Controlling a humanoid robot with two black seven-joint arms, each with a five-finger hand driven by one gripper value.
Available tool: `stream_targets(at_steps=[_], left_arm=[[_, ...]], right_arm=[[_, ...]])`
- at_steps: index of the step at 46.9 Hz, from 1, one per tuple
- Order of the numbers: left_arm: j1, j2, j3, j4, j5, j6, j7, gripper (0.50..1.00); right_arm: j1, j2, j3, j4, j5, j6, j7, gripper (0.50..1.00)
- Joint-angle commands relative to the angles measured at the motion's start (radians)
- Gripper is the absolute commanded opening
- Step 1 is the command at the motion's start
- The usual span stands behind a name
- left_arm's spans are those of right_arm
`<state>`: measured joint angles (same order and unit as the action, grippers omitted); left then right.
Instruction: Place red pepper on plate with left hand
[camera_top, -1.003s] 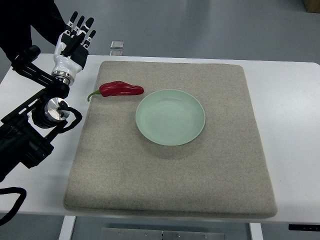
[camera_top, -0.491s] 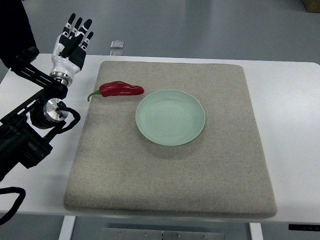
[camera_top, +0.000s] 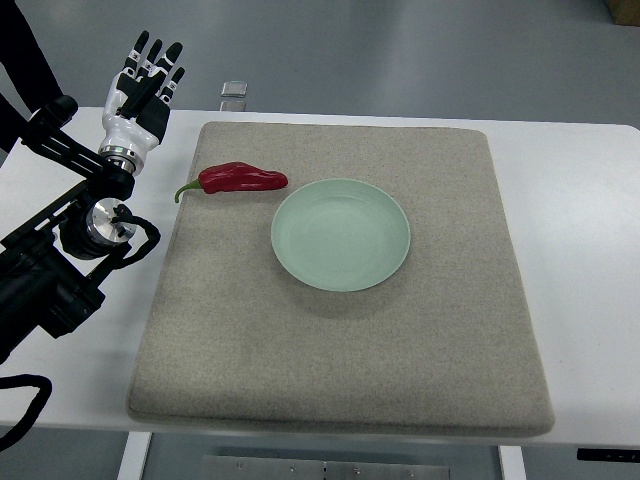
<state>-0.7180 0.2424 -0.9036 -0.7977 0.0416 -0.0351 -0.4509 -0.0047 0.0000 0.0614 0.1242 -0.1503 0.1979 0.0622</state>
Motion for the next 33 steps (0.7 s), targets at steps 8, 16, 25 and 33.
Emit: stream_targets(at_steps=[8,16,25,33], left_arm=[[0.0,-0.003,0.003,0.002,0.0,0.003,0.003,0.994],[-0.005,-0.005,0.011,0.002,0.001,0.017,0.005,0.992],[-0.023,-0.005,0.028,0.002,0.001,0.05,0.009,0.988],[-0.029,-0.005,0.057,-0.006,0.001,0.103,0.012,0.988]], right_arm=[[0.0,0.0,0.0,0.0,0.0,0.0,-0.001,0.932],[-0.001,0.0,0.0,0.0,0.0,0.0,-0.001,0.932],[-0.001,0.0,0.0,0.0,0.0,0.0,-0.001,0.932],[0.0,0.0,0.0,0.0,0.0,0.0,-0.001,0.932]])
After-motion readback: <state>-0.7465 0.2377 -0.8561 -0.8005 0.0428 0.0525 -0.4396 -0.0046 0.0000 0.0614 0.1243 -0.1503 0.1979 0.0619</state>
